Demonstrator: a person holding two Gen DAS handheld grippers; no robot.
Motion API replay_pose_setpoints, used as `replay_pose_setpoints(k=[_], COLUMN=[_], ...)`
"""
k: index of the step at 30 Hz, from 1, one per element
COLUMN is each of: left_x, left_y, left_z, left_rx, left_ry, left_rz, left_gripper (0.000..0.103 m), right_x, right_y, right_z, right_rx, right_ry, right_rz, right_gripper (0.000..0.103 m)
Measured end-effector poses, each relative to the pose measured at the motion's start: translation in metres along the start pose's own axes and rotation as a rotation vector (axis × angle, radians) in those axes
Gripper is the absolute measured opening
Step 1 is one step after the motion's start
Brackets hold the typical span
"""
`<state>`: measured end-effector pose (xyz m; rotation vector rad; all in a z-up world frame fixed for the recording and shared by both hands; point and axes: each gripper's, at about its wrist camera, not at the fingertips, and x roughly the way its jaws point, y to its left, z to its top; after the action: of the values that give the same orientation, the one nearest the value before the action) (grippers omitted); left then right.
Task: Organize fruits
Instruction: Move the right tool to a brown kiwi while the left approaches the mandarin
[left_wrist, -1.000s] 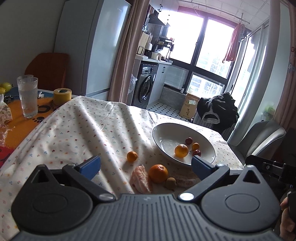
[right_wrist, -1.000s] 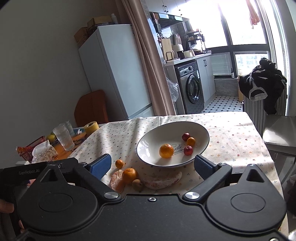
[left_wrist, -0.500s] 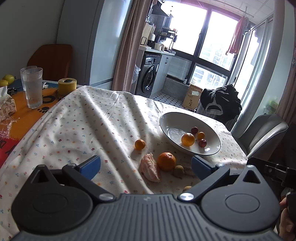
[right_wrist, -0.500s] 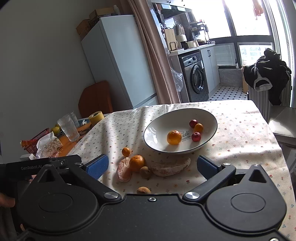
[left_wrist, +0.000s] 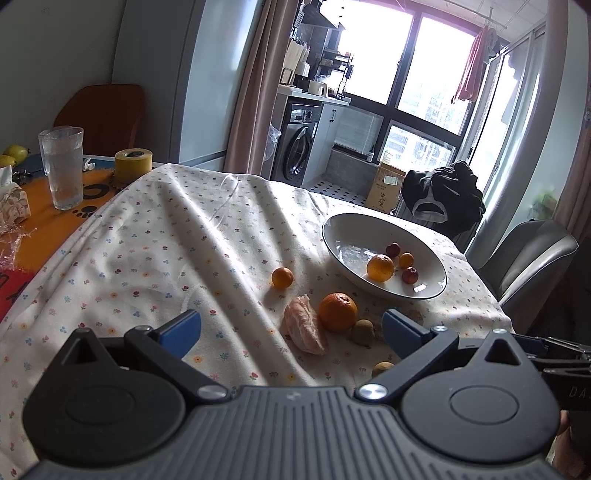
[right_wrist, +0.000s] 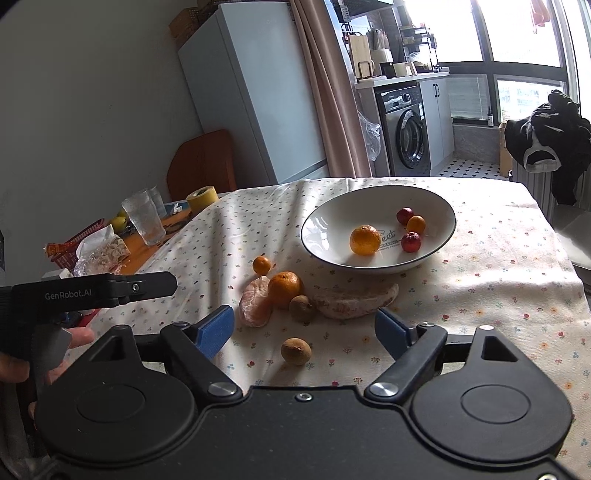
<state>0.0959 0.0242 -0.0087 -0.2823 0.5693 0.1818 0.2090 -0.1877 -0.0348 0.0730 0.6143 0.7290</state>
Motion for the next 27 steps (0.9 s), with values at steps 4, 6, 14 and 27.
replay_pose_setpoints(k=[4, 6, 14, 27], left_x=[0.004, 0.007, 0.021, 0.053], left_y=[0.002, 0.003, 0.003, -0.004], left_z=[-0.005, -0.006, -0.015, -0.015], left_rx=[0.008, 0.007, 0.027, 0.033], left_ry=[-0.004, -0.004, -0.009, 0.028], left_rz=[-0.018, -0.020, -0.038, -0.088], left_gripper=[0.103, 0.102, 0.092, 0.060], right_x=[0.012, 0.017, 0.042, 0.073], right_y=[0.002, 0.003, 0.003, 0.002], right_z=[-0.006, -0.008, -0.019, -0.024], right_rx=[-0.002, -0.001, -0.004, -0.014], right_ry=[0.027, 0.039, 0.079, 0.137], right_rz=[0.015, 0.019, 0.034, 0.059], right_gripper=[0.074, 0.069, 0.060, 0.042])
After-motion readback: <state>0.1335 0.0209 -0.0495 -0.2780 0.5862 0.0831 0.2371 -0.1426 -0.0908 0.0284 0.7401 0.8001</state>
